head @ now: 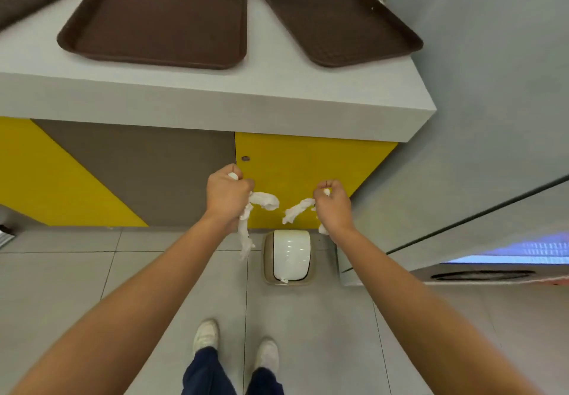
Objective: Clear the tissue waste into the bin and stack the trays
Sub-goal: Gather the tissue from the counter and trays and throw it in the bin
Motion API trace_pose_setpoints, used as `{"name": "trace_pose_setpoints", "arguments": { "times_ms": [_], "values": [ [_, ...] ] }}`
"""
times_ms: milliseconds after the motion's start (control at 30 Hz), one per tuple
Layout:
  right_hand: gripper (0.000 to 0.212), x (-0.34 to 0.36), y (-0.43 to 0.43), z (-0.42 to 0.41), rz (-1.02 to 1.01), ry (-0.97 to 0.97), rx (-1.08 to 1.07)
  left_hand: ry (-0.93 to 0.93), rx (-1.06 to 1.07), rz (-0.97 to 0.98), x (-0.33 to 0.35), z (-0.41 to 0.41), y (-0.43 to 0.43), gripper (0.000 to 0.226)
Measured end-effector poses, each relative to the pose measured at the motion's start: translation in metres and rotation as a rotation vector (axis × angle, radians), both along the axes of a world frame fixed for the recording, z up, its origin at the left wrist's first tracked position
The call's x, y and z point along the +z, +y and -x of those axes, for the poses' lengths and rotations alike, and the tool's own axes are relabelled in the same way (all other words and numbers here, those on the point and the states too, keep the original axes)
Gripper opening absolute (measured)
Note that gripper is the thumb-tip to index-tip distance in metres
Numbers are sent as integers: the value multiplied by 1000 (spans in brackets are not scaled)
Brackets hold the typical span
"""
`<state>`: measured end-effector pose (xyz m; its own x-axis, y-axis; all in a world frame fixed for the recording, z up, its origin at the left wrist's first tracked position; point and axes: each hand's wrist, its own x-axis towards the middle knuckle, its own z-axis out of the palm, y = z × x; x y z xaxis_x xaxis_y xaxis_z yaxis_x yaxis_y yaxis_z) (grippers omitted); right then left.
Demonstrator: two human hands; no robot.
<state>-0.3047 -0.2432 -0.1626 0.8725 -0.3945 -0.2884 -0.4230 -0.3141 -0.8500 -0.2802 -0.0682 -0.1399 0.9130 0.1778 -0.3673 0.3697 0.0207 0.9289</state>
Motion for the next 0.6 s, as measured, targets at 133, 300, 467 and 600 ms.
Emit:
{"name": "trace_pose_setpoints", "arguments": {
  "times_ms": [133, 300, 467, 600],
  "values": [
    [16, -56, -22, 10, -47, 96, -30, 69, 32, -44, -43, 1, -21, 45],
    [31, -137, -40, 28, -109, 253, -54, 105, -43, -97, -111, 5, -42, 41],
    [54, -232, -51, 37, -104, 398, -207, 141, -102, -146, -197, 8, -54, 42],
    [44, -311, -51, 37, -233, 501, -389, 142, -115, -171, -269, 5, -62, 44]
  ]
}}
